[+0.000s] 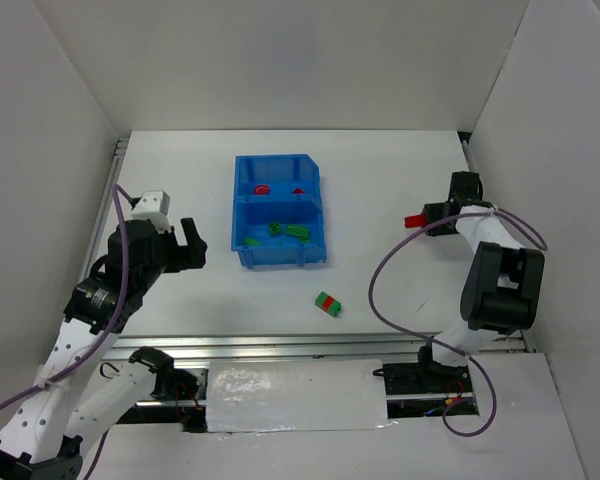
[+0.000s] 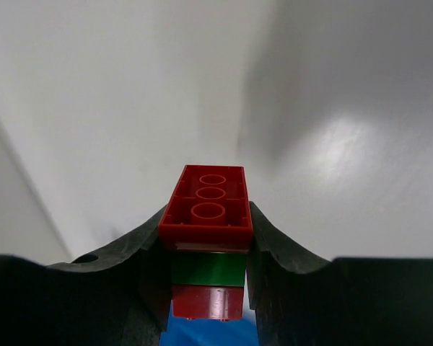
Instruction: Sort the legos into containers by color
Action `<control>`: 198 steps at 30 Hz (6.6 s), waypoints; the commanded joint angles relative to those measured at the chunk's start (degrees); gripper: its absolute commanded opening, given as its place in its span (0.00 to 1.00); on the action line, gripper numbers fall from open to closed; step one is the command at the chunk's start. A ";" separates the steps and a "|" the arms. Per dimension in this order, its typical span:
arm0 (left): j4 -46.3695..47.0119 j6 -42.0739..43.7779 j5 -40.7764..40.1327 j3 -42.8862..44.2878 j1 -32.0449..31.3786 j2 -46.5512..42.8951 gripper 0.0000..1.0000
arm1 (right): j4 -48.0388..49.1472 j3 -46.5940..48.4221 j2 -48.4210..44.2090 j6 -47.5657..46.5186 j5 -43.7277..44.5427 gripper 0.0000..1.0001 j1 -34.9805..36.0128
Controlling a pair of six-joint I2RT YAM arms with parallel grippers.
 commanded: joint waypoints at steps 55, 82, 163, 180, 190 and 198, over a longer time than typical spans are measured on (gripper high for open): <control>49.10 -17.01 67.01 -14.84 -11.45 8.12 0.85 | 39.76 -7.73 -22.13 -53.62 -70.23 0.05 54.39; 46.90 -15.52 64.72 -14.05 -11.80 7.41 0.00 | 51.80 -14.59 -24.32 -46.85 -69.54 1.00 55.09; 48.30 -16.22 55.67 -6.94 -11.80 6.44 0.90 | 82.57 -25.75 -31.44 -26.46 -58.63 0.12 48.77; 57.45 -20.18 63.13 -9.05 -11.89 11.10 0.54 | 75.11 -22.76 -31.79 -29.62 -57.58 0.12 49.56; 56.39 -18.77 62.44 -8.87 -11.98 11.89 0.42 | 74.92 -21.62 -29.33 -29.44 -57.84 0.12 49.56; 57.63 -19.30 63.58 -9.13 -11.98 12.42 0.55 | 72.99 -20.82 -28.54 -31.02 -56.00 0.11 49.65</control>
